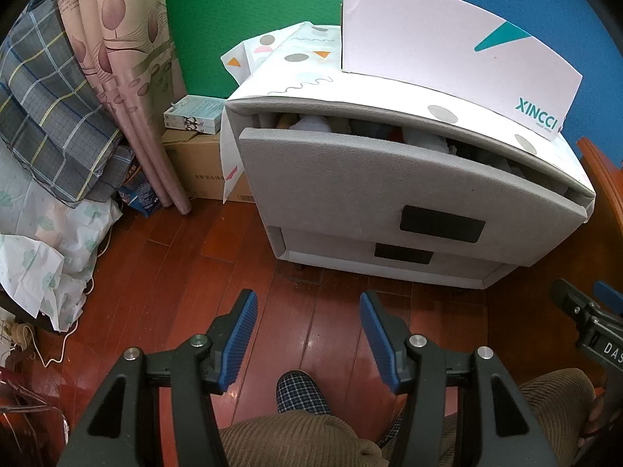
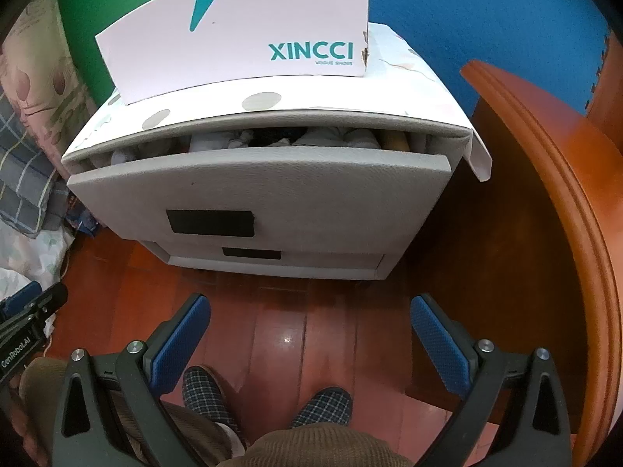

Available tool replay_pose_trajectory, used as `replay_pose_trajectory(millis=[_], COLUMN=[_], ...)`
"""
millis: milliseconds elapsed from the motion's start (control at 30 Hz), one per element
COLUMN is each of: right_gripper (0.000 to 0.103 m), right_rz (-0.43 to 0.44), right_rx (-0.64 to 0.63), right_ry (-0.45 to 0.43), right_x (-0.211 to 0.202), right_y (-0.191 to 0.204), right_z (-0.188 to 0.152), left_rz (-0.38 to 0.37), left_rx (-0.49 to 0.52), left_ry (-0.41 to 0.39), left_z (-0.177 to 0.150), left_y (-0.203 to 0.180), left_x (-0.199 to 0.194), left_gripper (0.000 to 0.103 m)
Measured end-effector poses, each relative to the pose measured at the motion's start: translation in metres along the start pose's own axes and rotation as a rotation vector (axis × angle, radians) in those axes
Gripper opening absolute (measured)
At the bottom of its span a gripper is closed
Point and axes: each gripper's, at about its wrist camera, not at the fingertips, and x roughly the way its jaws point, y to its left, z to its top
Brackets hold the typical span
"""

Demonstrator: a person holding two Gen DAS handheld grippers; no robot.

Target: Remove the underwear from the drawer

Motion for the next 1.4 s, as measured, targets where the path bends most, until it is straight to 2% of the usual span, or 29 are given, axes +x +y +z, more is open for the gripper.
replay_pose_trajectory(millis=[400,567,667,833,967,1000,1033,1133,1400], right_gripper=[0.102,0.102,0.102,0.102,0.102,0.102,0.102,0.102,0.102], right_rz=[0.009,0.015,0.020,0.031,0.040,0.043,0.044,0.049,0.064], right_rx=[0.011,0.018,0.022,0.034,0.045,0.046,0.047,0.053,0.062], right_ry=[0.002,0.004,0.004,0.006,0.008,0.009,0.010,0.013,0.020], right_x=[0.001,0.001,0.001,0.002,0.003,0.003,0.003,0.004,0.006], right_y=[-0.004,-0.006,-0.007,-0.011,-0.012,-0.012,-0.013,-0.014,-0.017], right_z=[0.000,-0.001,-0.001,-0.001,-0.002,-0.002,-0.002,-0.002,-0.002], left_rz=[-0.011,-0.041,-0.087,-0.195,-0.265,-0.274,-0.281,-0.301,-0.397], left_rx=[-0.016,-0.055,-0.080,-0.172,-0.291,-0.317,-0.346,-0.395,-0.537], left_ry=[0.002,0.014,0.018,0.009,0.035,0.041,0.047,0.062,0.135], left_z=[0.000,0.002,0.006,0.024,0.046,0.050,0.056,0.073,0.101], left_y=[0.005,0.012,0.017,0.032,0.049,0.052,0.056,0.065,0.082], left_x=[-0.001,0.000,-0.001,0.003,0.016,0.020,0.024,0.039,0.078], left_gripper=[0.056,0.056,0.056,0.056,0.056,0.057,0.063,0.069,0.071])
